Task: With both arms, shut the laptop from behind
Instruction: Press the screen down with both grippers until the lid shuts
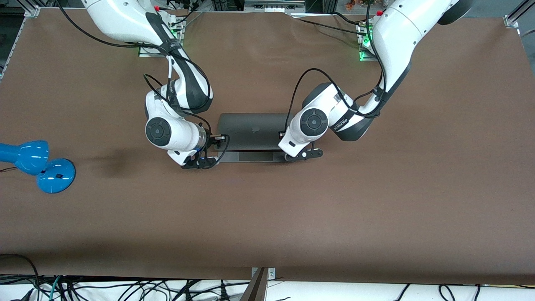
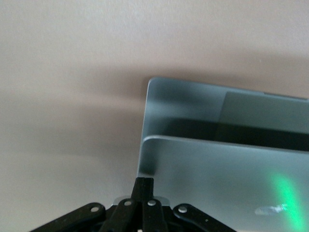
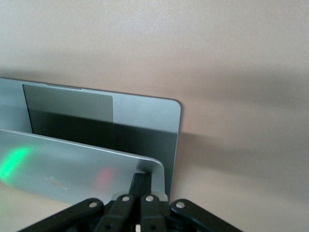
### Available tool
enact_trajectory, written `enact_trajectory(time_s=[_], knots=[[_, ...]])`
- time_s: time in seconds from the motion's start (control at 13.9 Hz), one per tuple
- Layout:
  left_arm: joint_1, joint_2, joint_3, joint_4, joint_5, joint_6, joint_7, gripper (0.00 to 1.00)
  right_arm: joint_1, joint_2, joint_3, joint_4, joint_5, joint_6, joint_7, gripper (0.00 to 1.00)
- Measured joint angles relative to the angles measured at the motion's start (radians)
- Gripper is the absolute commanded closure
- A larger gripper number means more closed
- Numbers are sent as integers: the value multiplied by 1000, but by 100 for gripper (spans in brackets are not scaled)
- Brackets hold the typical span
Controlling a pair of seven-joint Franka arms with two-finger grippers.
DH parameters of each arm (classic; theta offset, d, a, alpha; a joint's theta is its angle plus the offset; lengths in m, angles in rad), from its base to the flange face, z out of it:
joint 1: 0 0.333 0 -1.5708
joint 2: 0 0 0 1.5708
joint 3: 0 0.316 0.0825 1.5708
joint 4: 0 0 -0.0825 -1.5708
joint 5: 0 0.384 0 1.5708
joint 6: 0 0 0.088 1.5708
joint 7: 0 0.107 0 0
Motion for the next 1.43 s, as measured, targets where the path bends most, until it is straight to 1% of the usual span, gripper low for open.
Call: enact_trajectory(time_s=[0.29, 0.86, 1.08, 1.43], knots=[[-1, 38, 1, 10, 25, 22, 0, 100, 0, 37, 0, 21, 0, 34, -10, 100], [-2, 59, 5, 13, 26, 39, 0, 100, -12, 78, 0, 38, -1, 56, -41, 100], [-13, 69, 14, 13, 56, 43, 0, 100, -13, 91, 0, 45, -1, 73, -43, 100], [-21, 89, 22, 13, 61, 69, 0, 100, -16, 112, 0, 48, -1, 90, -56, 100]])
